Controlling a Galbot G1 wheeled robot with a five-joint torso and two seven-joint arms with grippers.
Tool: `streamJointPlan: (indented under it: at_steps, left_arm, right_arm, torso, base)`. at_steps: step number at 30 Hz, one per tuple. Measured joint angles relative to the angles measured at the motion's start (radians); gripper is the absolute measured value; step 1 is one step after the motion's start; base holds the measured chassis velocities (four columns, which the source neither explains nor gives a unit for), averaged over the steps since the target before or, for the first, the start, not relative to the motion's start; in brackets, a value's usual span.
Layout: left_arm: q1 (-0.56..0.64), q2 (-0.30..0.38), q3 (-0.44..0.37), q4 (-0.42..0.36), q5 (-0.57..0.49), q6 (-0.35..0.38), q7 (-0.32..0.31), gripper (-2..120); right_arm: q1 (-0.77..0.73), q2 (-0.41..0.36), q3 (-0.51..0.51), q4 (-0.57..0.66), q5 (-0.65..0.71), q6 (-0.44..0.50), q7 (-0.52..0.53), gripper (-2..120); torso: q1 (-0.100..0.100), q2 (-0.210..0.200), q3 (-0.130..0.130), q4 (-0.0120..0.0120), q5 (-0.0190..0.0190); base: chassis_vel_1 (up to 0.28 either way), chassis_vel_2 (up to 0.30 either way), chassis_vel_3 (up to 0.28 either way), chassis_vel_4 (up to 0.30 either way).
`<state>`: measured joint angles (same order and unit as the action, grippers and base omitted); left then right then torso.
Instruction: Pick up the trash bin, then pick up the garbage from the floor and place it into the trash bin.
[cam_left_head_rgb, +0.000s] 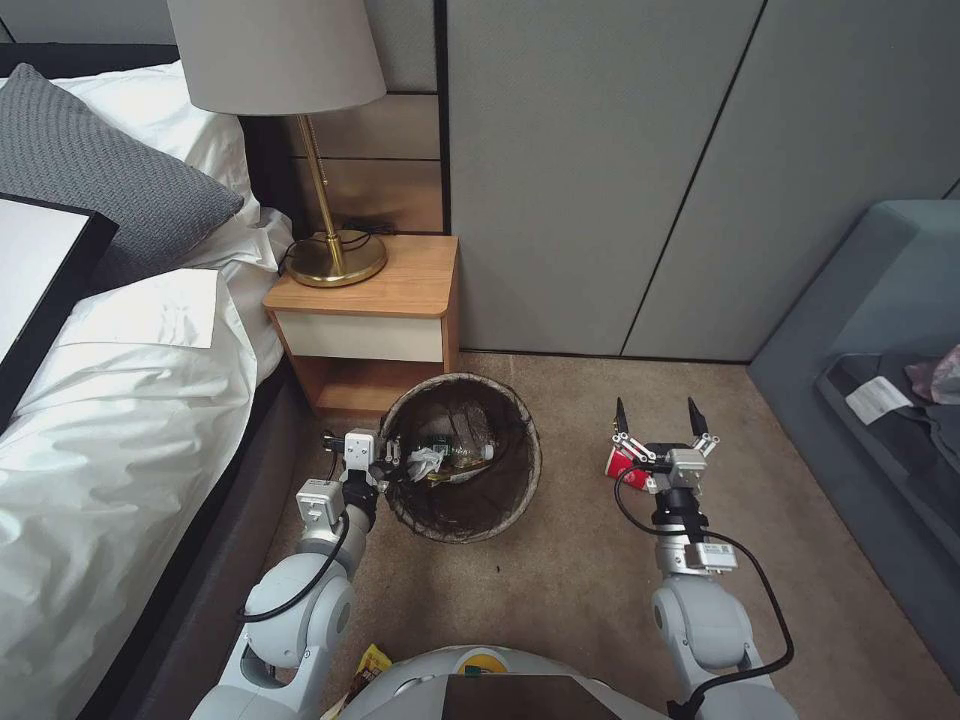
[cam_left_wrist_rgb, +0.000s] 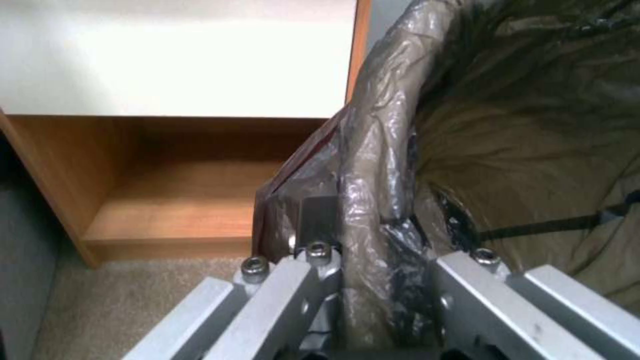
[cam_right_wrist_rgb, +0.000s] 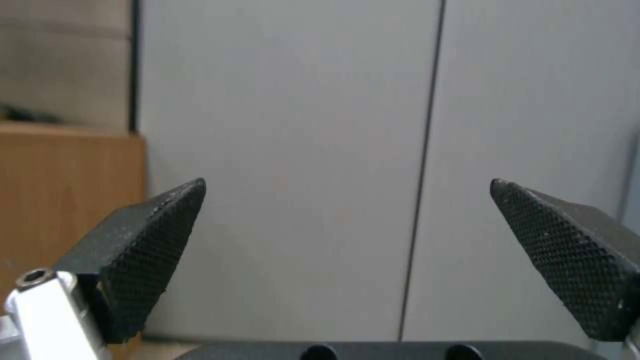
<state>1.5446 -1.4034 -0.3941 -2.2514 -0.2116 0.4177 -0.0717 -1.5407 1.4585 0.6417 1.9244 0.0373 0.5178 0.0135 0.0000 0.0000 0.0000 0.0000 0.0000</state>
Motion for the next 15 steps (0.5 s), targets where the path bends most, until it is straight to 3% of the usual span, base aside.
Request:
streamJointPlan:
  at_steps: [10, 13, 15]
  left_arm:
    - [0.001, -0.002, 0.0, 0.0, 0.0, 0.0, 0.0, 0]
    - [0.007, -0.002, 0.004, -0.004, 0.003, 0.0, 0.001, 0]
    - [0.009, -0.001, 0.004, -0.005, 0.004, 0.0, 0.001, 0]
  right_arm:
    - [0.007, -0.003, -0.004, -0.008, 0.003, -0.033, 0.018, 100]
    - [0.082, -0.042, -0.02, -0.071, 0.059, -0.251, 0.094, 100]
    - [0.102, -0.05, -0.021, -0.087, 0.068, -0.299, 0.11, 100]
  torso:
    - [0.0, 0.0, 0.0, -0.0001, -0.0001]
    - [0.0, 0.0, 0.0, -0.0002, 0.0001]
    - [0.0, 0.0, 0.0, 0.0003, 0.0]
  base:
    - [0.0, 0.0, 0.0, 0.0]
    - [0.0, 0.0, 0.0, 0.0]
    - [0.0, 0.0, 0.0, 0.0]
